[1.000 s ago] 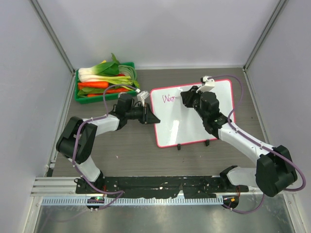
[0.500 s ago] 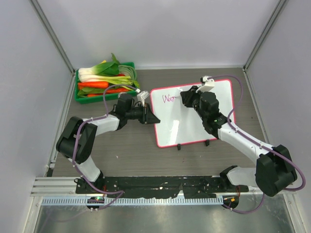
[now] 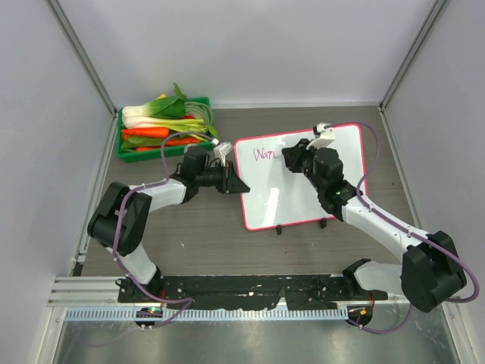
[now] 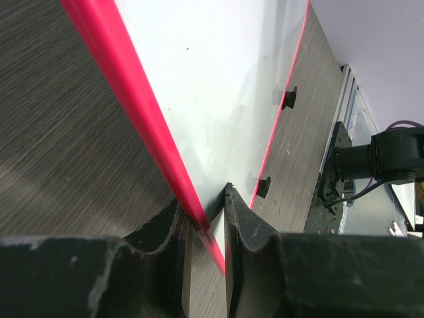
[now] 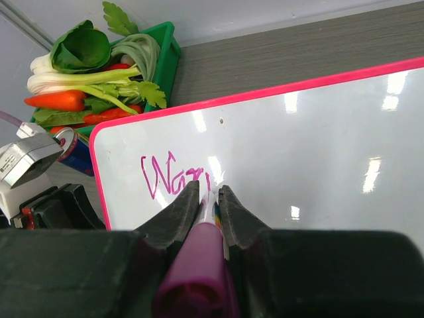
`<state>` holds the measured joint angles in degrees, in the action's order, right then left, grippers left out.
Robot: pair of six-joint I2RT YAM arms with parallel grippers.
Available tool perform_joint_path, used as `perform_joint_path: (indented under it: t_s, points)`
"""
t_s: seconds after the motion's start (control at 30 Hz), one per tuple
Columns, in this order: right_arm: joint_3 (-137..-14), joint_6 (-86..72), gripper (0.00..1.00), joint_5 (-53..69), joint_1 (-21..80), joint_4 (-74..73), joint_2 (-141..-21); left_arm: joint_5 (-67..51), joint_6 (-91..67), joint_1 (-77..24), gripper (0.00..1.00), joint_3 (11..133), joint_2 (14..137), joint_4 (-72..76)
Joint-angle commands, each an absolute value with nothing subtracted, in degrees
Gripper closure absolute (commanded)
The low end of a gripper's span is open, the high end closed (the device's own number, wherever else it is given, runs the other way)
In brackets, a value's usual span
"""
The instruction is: Write a sentence on the whiteboard
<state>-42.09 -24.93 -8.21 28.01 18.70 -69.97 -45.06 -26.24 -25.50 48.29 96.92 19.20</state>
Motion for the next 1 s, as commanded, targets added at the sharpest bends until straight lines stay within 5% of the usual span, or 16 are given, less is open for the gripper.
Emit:
perform_joint_path:
  t_s: [0.0,0.97]
  points:
    - [-41.0,-23.9,0.98,-8.0,27.8,18.9,-68.6,-41.4,-19.0,-27.2,1.00,47.8,99.0,14.4]
    - [-45.4,-23.7,0.99,-14.3,27.7,19.1,-70.7,-41.2,-18.9,-27.1,1.00,47.7,98.9,14.2]
